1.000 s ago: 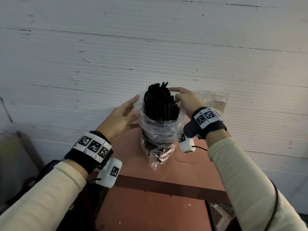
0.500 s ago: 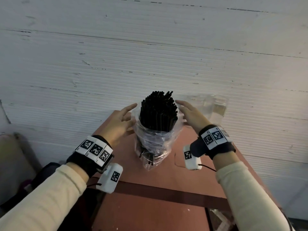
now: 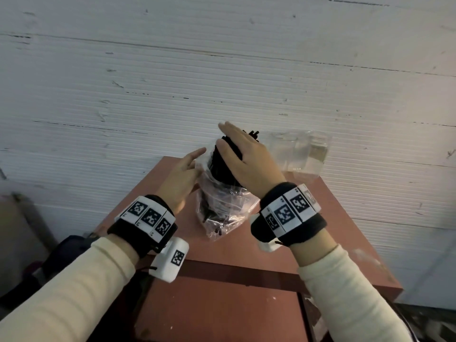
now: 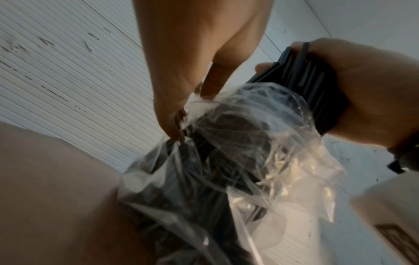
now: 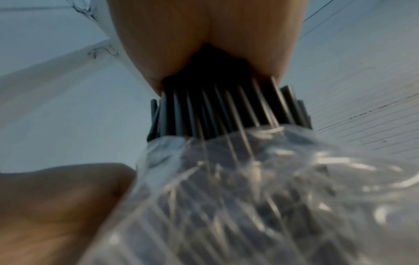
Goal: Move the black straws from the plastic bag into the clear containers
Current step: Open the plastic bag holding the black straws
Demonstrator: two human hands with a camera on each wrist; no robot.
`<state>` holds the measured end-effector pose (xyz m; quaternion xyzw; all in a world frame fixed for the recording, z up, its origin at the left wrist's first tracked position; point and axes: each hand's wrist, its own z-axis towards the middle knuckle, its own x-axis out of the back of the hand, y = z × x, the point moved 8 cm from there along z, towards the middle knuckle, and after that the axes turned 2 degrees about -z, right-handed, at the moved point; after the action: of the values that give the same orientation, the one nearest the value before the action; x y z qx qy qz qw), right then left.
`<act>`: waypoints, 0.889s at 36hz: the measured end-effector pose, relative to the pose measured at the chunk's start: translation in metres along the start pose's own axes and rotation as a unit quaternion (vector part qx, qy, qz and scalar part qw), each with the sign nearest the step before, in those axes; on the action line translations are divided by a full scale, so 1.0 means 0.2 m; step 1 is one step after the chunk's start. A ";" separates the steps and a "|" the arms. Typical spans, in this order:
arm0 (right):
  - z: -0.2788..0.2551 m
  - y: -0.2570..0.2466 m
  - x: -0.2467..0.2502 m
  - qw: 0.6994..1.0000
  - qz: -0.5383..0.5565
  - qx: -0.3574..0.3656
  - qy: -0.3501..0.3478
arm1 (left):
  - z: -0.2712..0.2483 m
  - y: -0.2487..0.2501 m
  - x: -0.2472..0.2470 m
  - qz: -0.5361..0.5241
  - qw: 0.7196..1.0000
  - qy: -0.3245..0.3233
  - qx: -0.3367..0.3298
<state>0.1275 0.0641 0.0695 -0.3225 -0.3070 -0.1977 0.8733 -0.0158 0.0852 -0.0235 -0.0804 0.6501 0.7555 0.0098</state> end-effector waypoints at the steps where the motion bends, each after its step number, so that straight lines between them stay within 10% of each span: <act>1: 0.00 0.01 0.01 1.000 -0.001 0.003 0.016 | 0.01 -0.01 -0.01 -0.006 1.000 0.004 0.005; 18: -0.10 0.12 0.12 0.986 -0.146 0.060 0.045 | 0.03 -0.02 -0.15 0.116 0.991 0.058 -0.031; 23: -0.11 0.20 0.18 0.987 -0.126 -0.030 0.095 | 0.02 -0.02 -0.11 0.107 0.991 0.083 -0.006; 32: -0.06 0.36 0.10 0.974 0.091 -0.203 -0.043 | 0.05 0.16 -0.11 0.055 0.993 0.086 -0.063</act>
<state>0.1869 0.1041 0.0443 -0.5283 -0.2668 -0.1615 0.7897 0.0013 0.0916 0.0129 -0.1098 0.6030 0.7847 -0.0931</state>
